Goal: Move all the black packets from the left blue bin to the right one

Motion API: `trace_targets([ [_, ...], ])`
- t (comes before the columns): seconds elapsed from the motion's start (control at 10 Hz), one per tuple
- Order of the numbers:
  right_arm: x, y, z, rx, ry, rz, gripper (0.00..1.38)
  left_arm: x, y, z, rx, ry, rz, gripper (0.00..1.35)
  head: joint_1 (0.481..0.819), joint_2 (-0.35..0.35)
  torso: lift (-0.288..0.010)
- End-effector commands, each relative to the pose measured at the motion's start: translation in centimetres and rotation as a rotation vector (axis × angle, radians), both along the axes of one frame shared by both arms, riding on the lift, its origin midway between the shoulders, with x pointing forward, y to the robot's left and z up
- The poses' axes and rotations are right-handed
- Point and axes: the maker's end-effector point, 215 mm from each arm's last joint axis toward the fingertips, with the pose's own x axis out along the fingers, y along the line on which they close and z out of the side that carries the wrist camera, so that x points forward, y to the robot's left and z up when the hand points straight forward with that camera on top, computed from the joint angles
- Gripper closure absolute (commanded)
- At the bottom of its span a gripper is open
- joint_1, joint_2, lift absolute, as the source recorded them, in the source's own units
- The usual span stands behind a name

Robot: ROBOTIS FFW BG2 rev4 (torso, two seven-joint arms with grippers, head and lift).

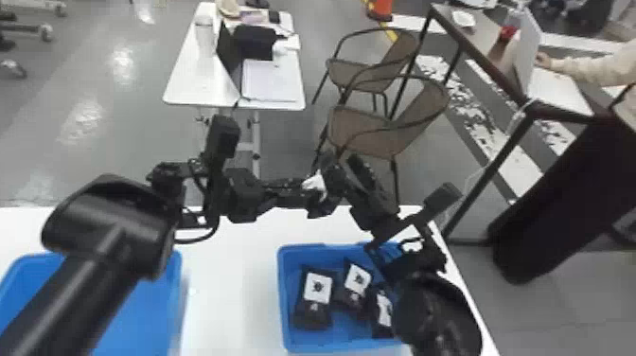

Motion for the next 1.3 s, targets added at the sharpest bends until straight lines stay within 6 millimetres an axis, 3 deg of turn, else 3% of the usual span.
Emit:
trace_targets([
  [0.0,0.0,1.4,0.5,0.01,-0.01,0.016,0.15,-0.3,-0.9,-0.2,0.01,0.001,-0.019,1.07,0.687,-0.224,0.0],
  [0.2,-0.3,2.7,0.1,0.007,-0.002,0.036,0.15,0.1,-0.9,0.3,0.0,-0.006,-0.013,1.07,0.686,-0.223,0.0],
  [0.5,-0.3,3.5,-2.1,-0.016,0.044,0.046,0.16,-0.3,-1.8,1.0,-0.03,0.007,-0.024,1.07,0.69,-0.211,0.0],
  [0.6,-0.2,3.4,-2.4,-0.02,0.056,0.039,0.25,-0.4,-1.7,0.7,-0.029,0.019,-0.022,1.07,0.694,-0.212,0.0],
  [0.7,-0.2,3.2,-2.7,-0.024,0.066,0.034,0.81,-0.4,-1.8,0.7,-0.031,0.02,-0.022,1.07,0.695,-0.215,0.0],
  [0.8,-0.3,2.9,-3.1,-0.023,0.082,0.011,1.07,-0.3,-1.7,0.7,-0.033,0.021,-0.019,1.07,0.695,-0.216,0.0],
  [1.0,-0.3,2.3,-3.3,-0.016,0.094,-0.008,1.08,-0.2,-1.3,0.5,-0.044,0.032,-0.005,1.07,0.695,-0.221,0.0],
  [1.1,-0.4,2.4,-3.5,-0.01,0.098,-0.006,1.16,-0.1,-1.1,0.4,-0.048,0.033,0.008,1.03,0.695,-0.222,0.0],
  [1.2,-0.5,2.2,-3.9,0.014,0.109,-0.01,1.21,0.2,-0.7,0.3,-0.061,0.037,0.031,0.77,0.695,-0.219,0.0],
])
